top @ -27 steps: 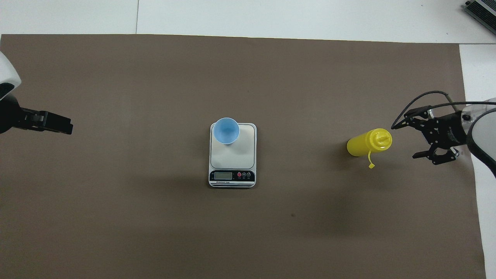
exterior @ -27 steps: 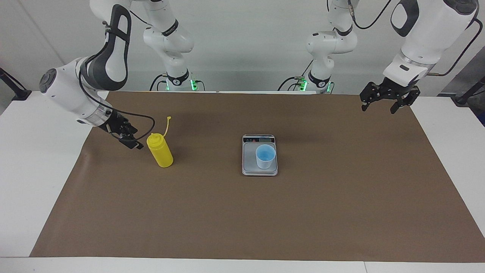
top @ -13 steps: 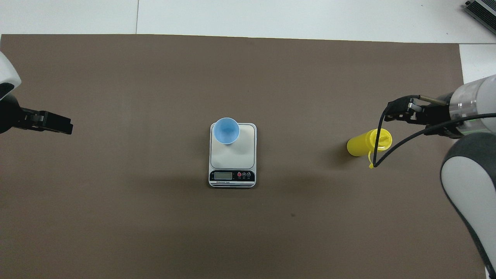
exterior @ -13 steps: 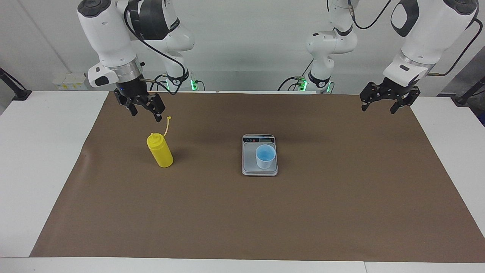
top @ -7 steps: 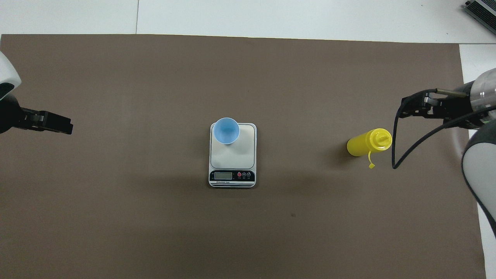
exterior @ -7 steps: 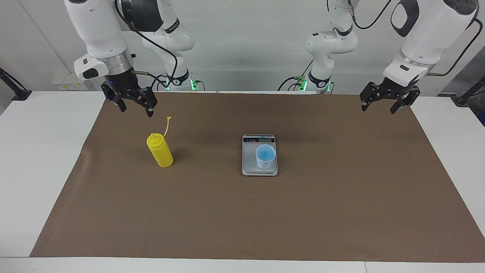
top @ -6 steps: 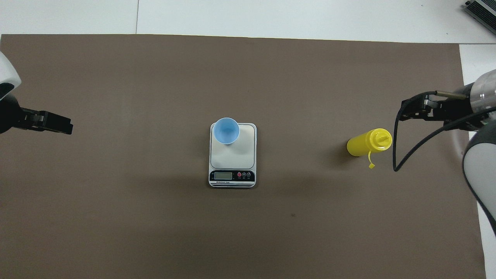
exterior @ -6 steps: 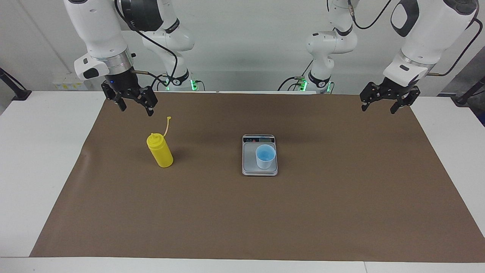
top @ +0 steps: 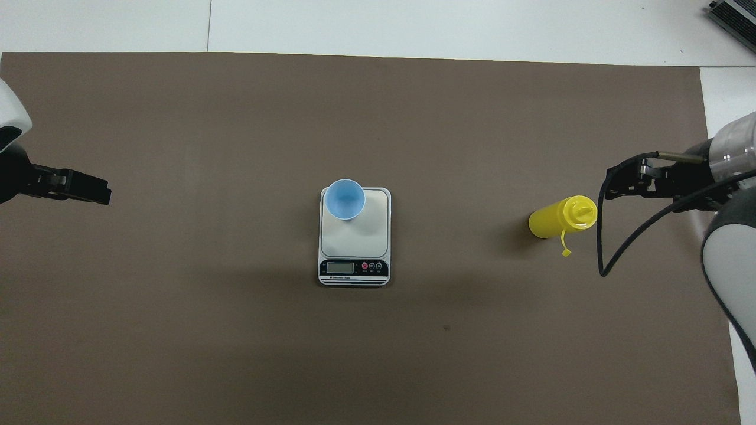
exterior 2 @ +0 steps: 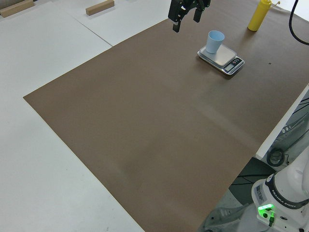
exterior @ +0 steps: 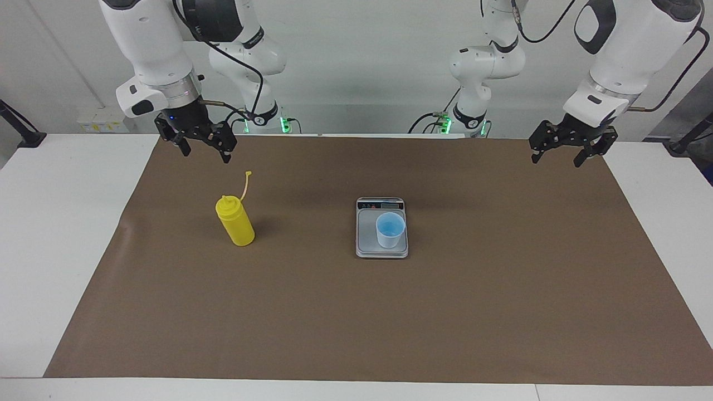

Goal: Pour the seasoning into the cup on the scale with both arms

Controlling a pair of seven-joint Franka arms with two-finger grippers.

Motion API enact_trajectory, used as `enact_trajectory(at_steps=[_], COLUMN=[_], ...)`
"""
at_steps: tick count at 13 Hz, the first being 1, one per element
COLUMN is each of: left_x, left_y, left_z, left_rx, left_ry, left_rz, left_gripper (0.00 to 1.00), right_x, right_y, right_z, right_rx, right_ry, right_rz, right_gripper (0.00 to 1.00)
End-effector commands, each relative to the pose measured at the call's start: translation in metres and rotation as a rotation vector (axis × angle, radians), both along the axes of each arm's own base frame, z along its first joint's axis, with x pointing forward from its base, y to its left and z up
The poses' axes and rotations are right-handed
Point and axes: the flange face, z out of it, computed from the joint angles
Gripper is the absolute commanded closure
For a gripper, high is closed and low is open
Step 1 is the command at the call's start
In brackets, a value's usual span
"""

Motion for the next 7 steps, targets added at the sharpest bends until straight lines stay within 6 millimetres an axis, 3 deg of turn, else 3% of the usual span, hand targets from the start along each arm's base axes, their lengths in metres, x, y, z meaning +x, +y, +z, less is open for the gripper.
enact_trajectory(at_steps=[1,7], left_x=[-0.0094,-0.0094], left_y=[0.0021,0.0021], left_z=[0.0007,0.0007], left_rx=[-0.010,-0.010], left_ry=[-0.004,-0.004], left_rz=[0.013,0.013], left_gripper=[0.00,0.00], right_x=[-0.0114,-0.0085], right_y=[-0.0008,-0.0034], right_z=[-0.0047,-0.0035], right_rx=[-0.009,-0.001], right_ry=[0.017,0.001], right_rz=[0.070,0.104], right_gripper=[0.00,0.00])
